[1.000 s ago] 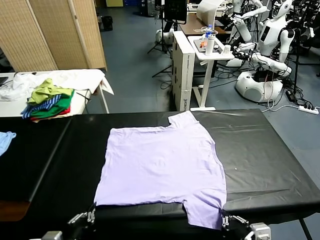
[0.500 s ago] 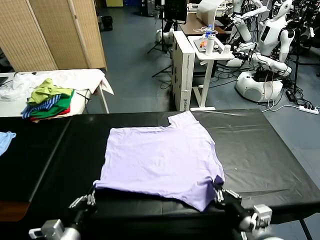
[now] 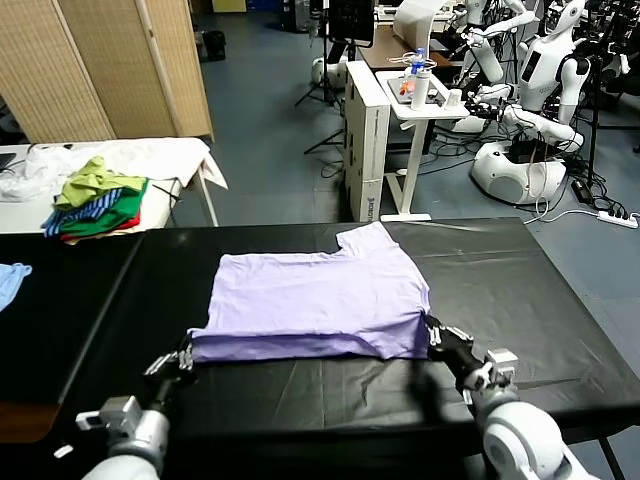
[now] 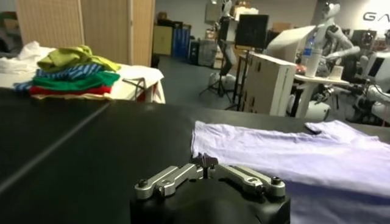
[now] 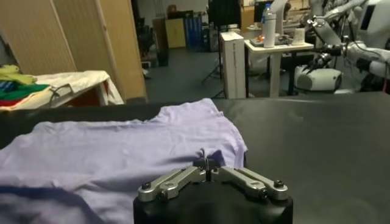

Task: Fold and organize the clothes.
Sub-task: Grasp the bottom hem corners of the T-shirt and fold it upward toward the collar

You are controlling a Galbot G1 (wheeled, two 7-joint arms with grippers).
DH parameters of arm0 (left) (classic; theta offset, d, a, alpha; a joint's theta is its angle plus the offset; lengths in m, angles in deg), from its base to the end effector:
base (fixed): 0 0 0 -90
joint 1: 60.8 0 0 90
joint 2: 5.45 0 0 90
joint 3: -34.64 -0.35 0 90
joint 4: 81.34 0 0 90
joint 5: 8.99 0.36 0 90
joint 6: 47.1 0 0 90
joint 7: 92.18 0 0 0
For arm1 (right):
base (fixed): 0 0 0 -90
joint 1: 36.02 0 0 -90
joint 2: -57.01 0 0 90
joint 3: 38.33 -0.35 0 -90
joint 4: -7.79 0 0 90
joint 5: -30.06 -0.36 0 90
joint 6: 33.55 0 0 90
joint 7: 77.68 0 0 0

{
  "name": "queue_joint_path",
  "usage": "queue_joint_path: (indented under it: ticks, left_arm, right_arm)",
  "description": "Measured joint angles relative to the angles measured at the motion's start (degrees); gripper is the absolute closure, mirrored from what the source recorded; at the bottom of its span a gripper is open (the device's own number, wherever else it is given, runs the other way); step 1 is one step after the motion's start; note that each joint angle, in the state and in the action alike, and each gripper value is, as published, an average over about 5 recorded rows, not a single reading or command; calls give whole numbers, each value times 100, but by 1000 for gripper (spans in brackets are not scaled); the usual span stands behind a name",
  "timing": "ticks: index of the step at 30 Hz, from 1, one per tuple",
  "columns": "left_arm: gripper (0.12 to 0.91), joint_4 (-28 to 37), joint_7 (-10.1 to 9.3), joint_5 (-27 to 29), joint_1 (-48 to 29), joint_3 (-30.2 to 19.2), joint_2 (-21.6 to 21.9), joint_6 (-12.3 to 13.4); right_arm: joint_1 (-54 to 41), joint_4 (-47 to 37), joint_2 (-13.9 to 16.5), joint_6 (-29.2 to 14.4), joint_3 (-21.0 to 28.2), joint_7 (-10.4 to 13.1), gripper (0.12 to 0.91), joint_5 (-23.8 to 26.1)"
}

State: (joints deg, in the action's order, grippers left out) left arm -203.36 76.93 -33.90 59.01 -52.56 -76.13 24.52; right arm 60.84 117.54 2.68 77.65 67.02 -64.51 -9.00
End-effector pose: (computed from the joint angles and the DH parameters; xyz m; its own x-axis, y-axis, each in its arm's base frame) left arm 0.1923 0.0667 -0.2776 -0.9517 -0.0214 0.3063 -0.0422 0.9972 -0.0613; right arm 0.2960 -0.0603 -0.2751 -0.9114 -0.1993 0.3600 -0.1961 0.9795 0.0457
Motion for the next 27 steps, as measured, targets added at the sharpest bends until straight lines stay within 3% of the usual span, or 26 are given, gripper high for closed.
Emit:
queue_joint_path:
  ticks: [9, 12, 17, 19, 22, 27]
  left_arm:
    - [885, 393, 19, -18, -334, -135, 291, -48]
    - [885, 502, 21, -32, -431, -169, 343, -51]
    - [876, 588, 15, -63, -531, -201, 349, -120]
    - [821, 563, 4, -72, -515, -189, 319, -168]
    - [653, 464, -6, -60, -419, -138, 281, -226]
    - [331, 212, 3, -18, -106, -38, 236, -254]
  right_arm:
    - [-69, -191, -80, 133, 58, -32, 865, 19]
    - [21, -85, -34, 283, -7, -62, 761, -5]
    - [282, 306, 166, 581, -190, -66, 459, -181]
    - [425, 492, 284, 642, -307, -83, 328, -243]
    - [663, 717, 466, 664, -530, -161, 180, -269]
    - [1044, 840, 614, 621, -851, -296, 134, -233]
